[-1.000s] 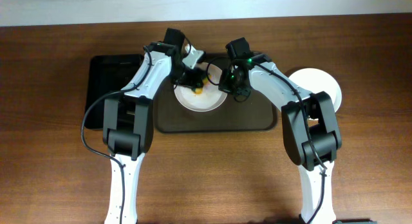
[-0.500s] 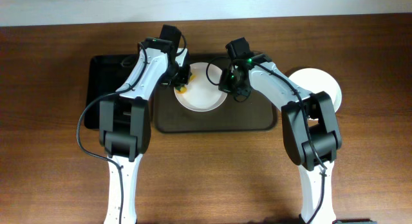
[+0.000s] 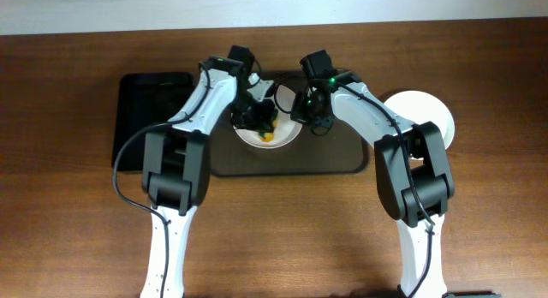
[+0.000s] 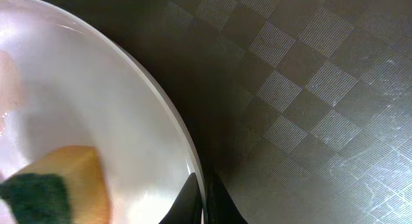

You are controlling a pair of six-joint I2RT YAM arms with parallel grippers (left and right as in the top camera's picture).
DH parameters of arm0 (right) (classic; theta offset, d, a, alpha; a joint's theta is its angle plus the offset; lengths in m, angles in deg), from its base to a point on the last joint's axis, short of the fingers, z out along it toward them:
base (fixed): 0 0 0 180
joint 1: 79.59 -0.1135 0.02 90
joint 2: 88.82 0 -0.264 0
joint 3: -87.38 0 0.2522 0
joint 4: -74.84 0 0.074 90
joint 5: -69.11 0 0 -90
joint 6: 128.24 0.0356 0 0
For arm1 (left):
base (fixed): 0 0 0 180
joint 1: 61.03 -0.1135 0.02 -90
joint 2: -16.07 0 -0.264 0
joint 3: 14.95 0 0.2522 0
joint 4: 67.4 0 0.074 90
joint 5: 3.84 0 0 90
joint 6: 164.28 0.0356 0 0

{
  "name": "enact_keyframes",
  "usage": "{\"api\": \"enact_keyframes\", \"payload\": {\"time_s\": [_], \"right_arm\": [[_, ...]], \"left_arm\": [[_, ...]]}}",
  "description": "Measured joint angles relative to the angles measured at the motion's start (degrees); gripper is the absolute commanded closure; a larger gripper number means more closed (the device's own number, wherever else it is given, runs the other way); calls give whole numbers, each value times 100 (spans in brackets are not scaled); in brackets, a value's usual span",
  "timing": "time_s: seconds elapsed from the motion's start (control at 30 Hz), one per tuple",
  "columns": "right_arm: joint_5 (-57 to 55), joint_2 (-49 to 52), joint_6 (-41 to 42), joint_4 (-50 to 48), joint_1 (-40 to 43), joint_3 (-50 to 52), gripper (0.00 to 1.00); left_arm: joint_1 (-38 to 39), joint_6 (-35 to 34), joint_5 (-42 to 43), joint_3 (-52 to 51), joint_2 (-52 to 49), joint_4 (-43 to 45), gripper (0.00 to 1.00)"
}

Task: Clean dirty plates on tray and stack at the side
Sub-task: 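Scrub the plate with the sponge in left gripper while right holds rim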

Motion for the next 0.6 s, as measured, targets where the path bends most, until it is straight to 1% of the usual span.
{"api": "enact_keyframes", "payload": {"time_s": [0.2, 0.4, 0.6], "right_arm": [[-11, 0, 11, -13, 2, 0, 96], [0, 0, 9, -13, 13, 0, 96], [483, 0, -17, -170, 160, 107, 96]], "left_arm": [[4, -136, 437, -22, -59, 275, 99], [-214, -369, 1091, -55, -140, 710, 99], [-588, -437, 1449, -55, -216, 715, 99]]}}
